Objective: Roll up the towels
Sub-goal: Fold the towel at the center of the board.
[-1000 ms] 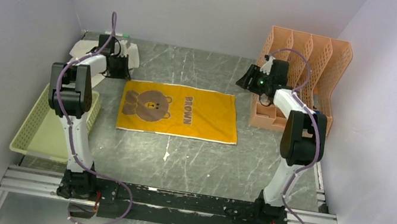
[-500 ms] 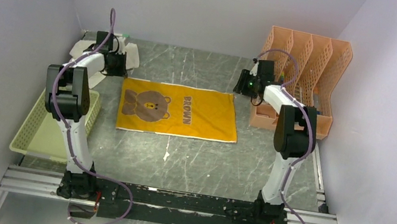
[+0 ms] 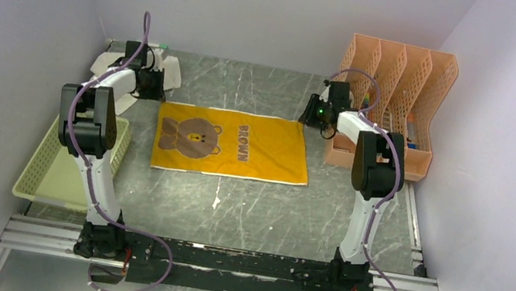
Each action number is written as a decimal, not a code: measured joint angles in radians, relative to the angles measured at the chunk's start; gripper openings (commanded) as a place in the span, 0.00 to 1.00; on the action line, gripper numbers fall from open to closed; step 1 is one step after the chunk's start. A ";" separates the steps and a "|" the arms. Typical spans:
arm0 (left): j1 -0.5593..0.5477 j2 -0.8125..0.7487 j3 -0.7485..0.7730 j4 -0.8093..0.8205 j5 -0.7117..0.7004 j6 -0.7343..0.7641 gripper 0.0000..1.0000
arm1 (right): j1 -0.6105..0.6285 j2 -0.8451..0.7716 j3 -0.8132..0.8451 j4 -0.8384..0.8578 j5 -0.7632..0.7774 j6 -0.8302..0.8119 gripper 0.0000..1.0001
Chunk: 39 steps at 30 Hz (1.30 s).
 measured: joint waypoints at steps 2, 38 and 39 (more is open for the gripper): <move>0.000 0.000 0.000 0.000 0.000 0.000 0.07 | 0.000 0.000 0.000 0.001 -0.003 0.005 0.35; 0.000 0.000 0.000 -0.014 0.000 0.004 0.07 | 0.032 0.009 -0.011 -0.005 0.014 -0.025 0.18; 0.000 0.000 0.000 -0.014 0.000 0.004 0.07 | 0.032 0.014 -0.005 -0.005 0.016 -0.024 0.18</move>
